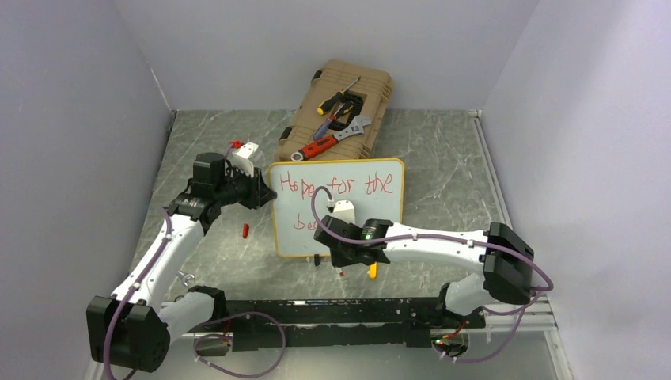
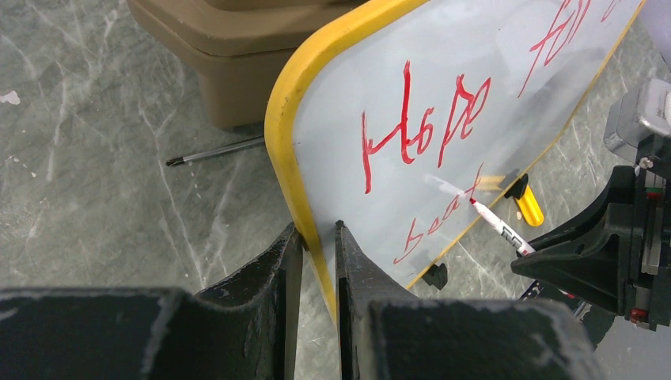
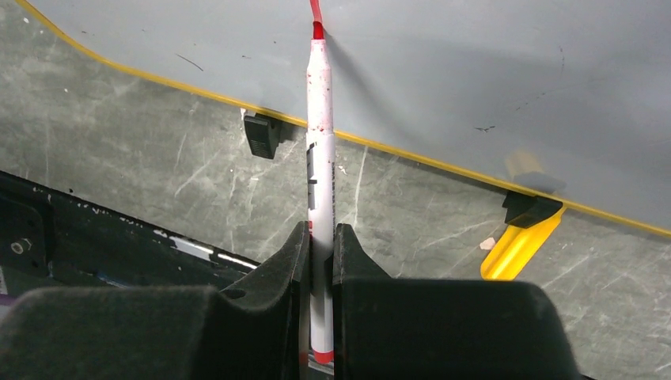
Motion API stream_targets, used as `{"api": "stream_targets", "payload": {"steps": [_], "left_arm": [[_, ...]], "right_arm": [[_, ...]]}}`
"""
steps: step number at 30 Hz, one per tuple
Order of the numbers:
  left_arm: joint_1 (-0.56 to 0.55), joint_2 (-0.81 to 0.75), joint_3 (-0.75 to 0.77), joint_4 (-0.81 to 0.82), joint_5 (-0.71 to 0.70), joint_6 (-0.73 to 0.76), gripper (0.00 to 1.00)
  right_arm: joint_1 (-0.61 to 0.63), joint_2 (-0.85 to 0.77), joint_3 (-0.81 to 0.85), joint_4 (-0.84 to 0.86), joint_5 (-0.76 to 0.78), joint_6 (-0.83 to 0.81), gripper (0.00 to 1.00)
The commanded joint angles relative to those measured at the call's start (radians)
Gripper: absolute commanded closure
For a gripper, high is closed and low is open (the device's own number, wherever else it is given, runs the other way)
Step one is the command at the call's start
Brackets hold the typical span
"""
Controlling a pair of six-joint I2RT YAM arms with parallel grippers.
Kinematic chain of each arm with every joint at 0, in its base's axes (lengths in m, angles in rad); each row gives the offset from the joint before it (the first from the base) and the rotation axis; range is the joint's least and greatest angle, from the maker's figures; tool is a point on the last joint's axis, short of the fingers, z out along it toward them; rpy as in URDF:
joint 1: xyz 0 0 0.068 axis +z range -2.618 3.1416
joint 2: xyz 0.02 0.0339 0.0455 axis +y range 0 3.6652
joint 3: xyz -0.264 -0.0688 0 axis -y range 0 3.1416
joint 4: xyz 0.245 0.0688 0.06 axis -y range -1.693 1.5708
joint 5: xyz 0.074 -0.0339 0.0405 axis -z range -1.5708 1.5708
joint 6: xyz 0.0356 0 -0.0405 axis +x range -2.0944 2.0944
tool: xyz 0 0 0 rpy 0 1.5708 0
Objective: Write a sentence on the whiteboard
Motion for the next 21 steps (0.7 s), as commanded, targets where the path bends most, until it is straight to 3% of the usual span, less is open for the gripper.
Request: {"api": "stream_targets", "payload": {"steps": [1, 21], "left_arm": [[-0.021, -0.007, 0.022, -0.011, 0.057, 0.012, 1.00], [-0.023, -0.004, 0.022, -0.012, 0.052, 0.014, 1.00]], "right_arm": [[0.008, 0.004, -0.004, -0.001, 0.006, 0.035, 1.00], [0.012, -0.122, -0.034, -0.064, 0.113, 0.065, 1.00]]}}
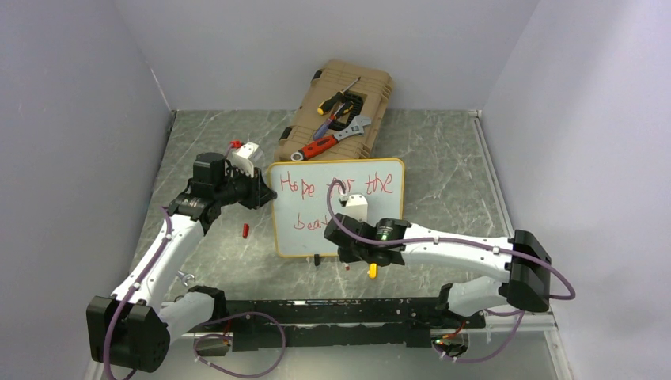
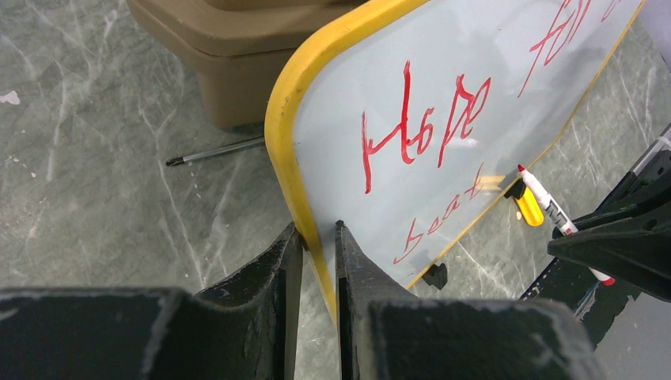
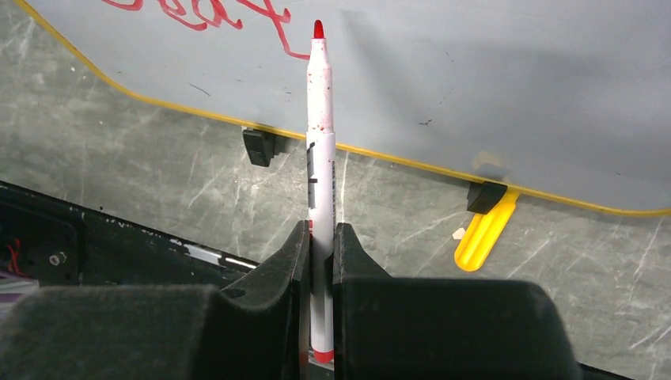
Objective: Write a sentence on the whiteboard
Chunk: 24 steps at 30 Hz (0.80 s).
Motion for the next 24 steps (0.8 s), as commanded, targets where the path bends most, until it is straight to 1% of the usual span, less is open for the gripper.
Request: {"api": "stream_targets", "payload": {"steps": [1, 6, 14, 24], "left_arm": [[-0.023, -0.002, 0.022, -0.011, 0.053, 0.013, 1.00], [-0.023, 0.000, 0.022, -0.012, 0.051, 0.014, 1.00], [-0.023, 0.003, 0.022, -0.012, 0.052, 0.015, 1.00], [-0.023, 0.004, 0.023, -0.012, 0.053, 0.012, 1.00]], "right_arm": [[0.004, -0.005, -0.034, -0.006, 0.015, 0.025, 1.00], [0.005, 0.005, -0.067, 0.018, -0.008, 0.042, 1.00], [-0.005, 0.050, -0.065, 0.025, -0.033, 0.032, 1.00], [-0.007, 0.031, -0.057, 0.011, -0.005, 0.028, 1.00]]}}
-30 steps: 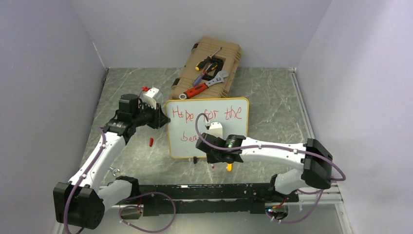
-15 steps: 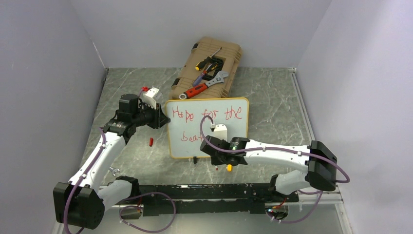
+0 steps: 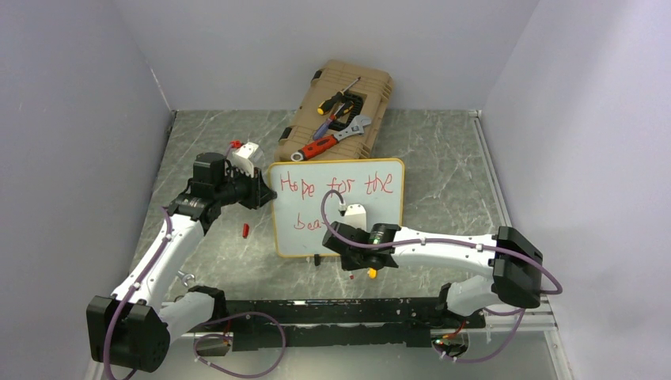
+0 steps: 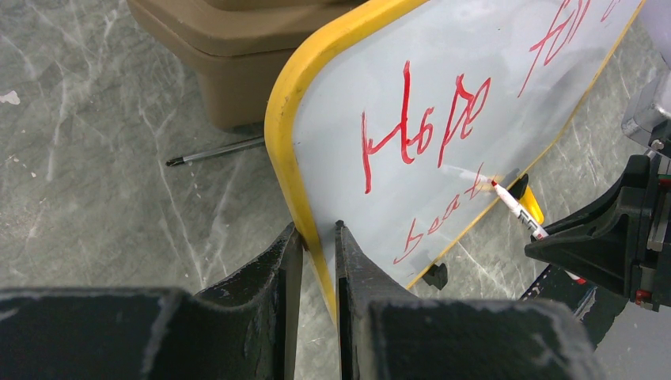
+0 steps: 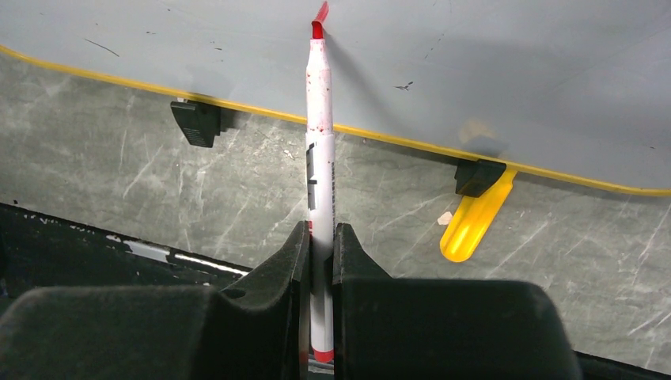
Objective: Write a sentence on the whiteboard
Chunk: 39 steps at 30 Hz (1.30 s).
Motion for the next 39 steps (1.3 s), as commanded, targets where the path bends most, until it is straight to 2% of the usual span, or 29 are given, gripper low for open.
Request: {"api": "stream_targets", "payload": {"steps": [1, 5, 7, 10, 13, 18, 20, 21, 22, 23, 28, 31, 33, 35, 39], "left_arm": [[-0.023, 0.003, 0.023, -0.013, 0.053, 0.010, 1.00], [-0.023, -0.002, 0.030, -0.029, 0.037, -0.002, 0.99], [-0.022, -0.010, 0.035, -0.048, 0.010, -0.017, 0.91], [-0.021, -0.037, 0.032, -0.067, -0.026, -0.037, 0.75], [-0.021, -0.066, 0.045, -0.107, -0.051, -0.046, 0.67], [-0.021, -0.123, 0.064, -0.192, -0.133, -0.089, 0.41], [-0.021, -0.153, 0.082, -0.233, -0.160, -0.120, 0.34], [-0.021, -0.169, 0.097, -0.259, -0.174, -0.133, 0.17], [-0.021, -0.182, 0.118, -0.287, -0.192, -0.147, 0.11], [-0.021, -0.195, 0.140, -0.323, -0.226, -0.160, 0.09], [-0.019, -0.193, 0.255, -0.497, -0.442, -0.275, 0.12], [-0.005, -0.117, 0.285, -0.610, -0.569, -0.354, 0.22], [0.026, -0.090, 0.269, -0.635, -0.622, -0.405, 0.35], [0.079, -0.083, 0.233, -0.615, -0.607, -0.433, 0.40], [0.206, -0.034, 0.122, -0.524, -0.489, -0.461, 0.41]], "right_arm": [[-0.005, -0.030, 0.014, 0.006, 0.037, -0.003, 1.00], [0.005, -0.096, 0.030, 0.042, 0.050, -0.081, 1.00], [0.009, -0.132, 0.040, 0.052, 0.070, -0.116, 1.00], [0.008, -0.182, 0.065, 0.043, 0.119, -0.157, 1.00], [0.005, -0.207, 0.097, 0.025, 0.165, -0.193, 1.00], [-0.008, -0.230, 0.132, 0.025, 0.197, -0.244, 1.00], [-0.020, -0.245, 0.137, 0.037, 0.202, -0.262, 1.00], [-0.031, -0.253, 0.140, 0.043, 0.204, -0.272, 1.00], [-0.040, -0.261, 0.143, 0.050, 0.204, -0.282, 1.00], [-0.051, -0.272, 0.144, 0.059, 0.203, -0.293, 1.00], [-0.090, -0.328, 0.135, 0.094, 0.212, -0.320, 1.00], [-0.096, -0.363, 0.127, 0.103, 0.222, -0.328, 1.00], [-0.097, -0.390, 0.122, 0.106, 0.229, -0.327, 1.00], [-0.097, -0.412, 0.112, 0.111, 0.231, -0.322, 1.00], [-0.097, -0.463, 0.072, 0.152, 0.229, -0.306, 1.00]]}}
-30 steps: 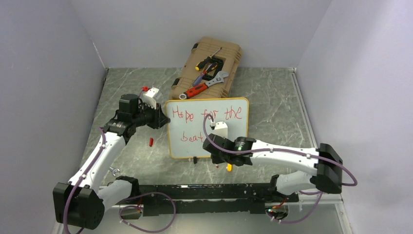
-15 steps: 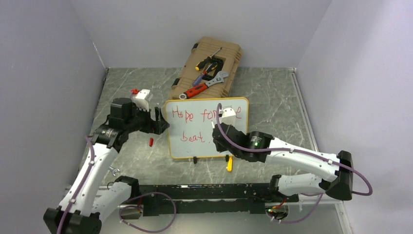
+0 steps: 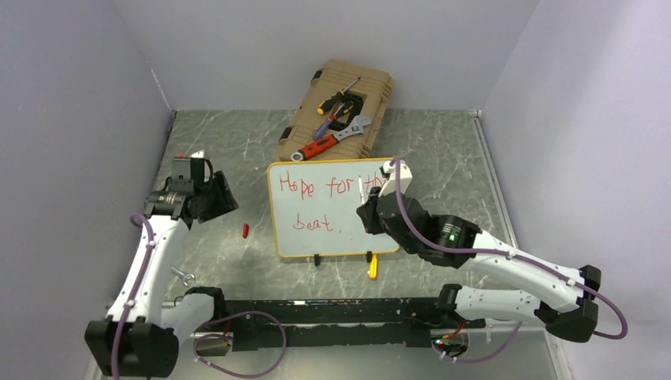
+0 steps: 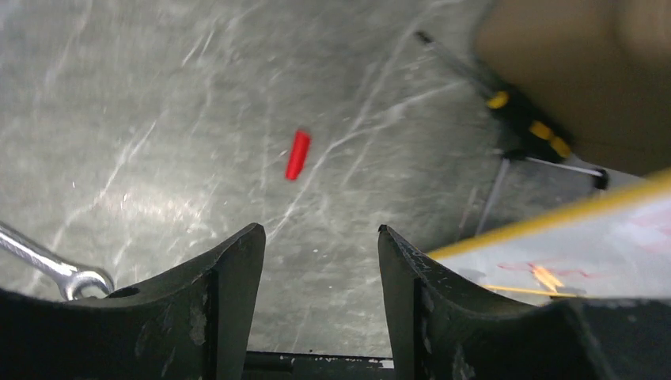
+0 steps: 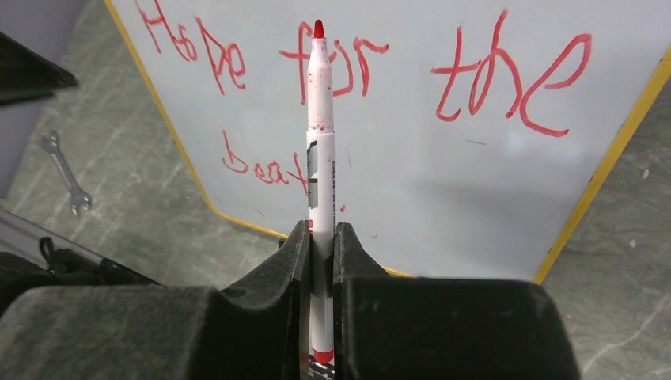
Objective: Write a sentence on the whiteboard
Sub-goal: Write a sentence on the whiteboard, then close the whiteboard marker at the center of the board.
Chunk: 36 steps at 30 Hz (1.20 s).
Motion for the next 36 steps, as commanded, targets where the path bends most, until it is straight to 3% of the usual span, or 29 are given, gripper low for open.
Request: {"api": "stream_targets", "payload": {"steps": [1, 6, 9, 18, 30, 36], "left_arm": [[0.106, 0.058, -0.091, 0.022, 0.065, -0.074, 0.43], [0.109, 0.222, -0.114, 0.066, 0.095, -0.026, 0.61], [0.108, 0.331, -0.095, 0.087, 0.092, 0.006, 0.65], [0.092, 0.555, -0.043, 0.142, 0.096, 0.042, 0.69], [0.004, 0.659, -0.009, 0.153, 0.041, 0.064, 0.67], [-0.033, 0.697, -0.004, 0.125, -0.029, 0.058, 0.75]], "right_arm": [[-0.003, -0.063, -0.035, 0.080, 0.032, 0.002, 1.00], [-0.003, -0.110, -0.072, 0.105, 0.027, 0.024, 1.00], [-0.003, -0.142, -0.091, 0.122, 0.013, 0.027, 1.00], [0.003, -0.210, -0.141, 0.174, -0.054, -0.028, 1.00], [0.003, -0.187, -0.137, 0.183, -0.066, -0.040, 1.00], [0.003, -0.184, -0.144, 0.195, -0.079, -0.034, 1.00]]}}
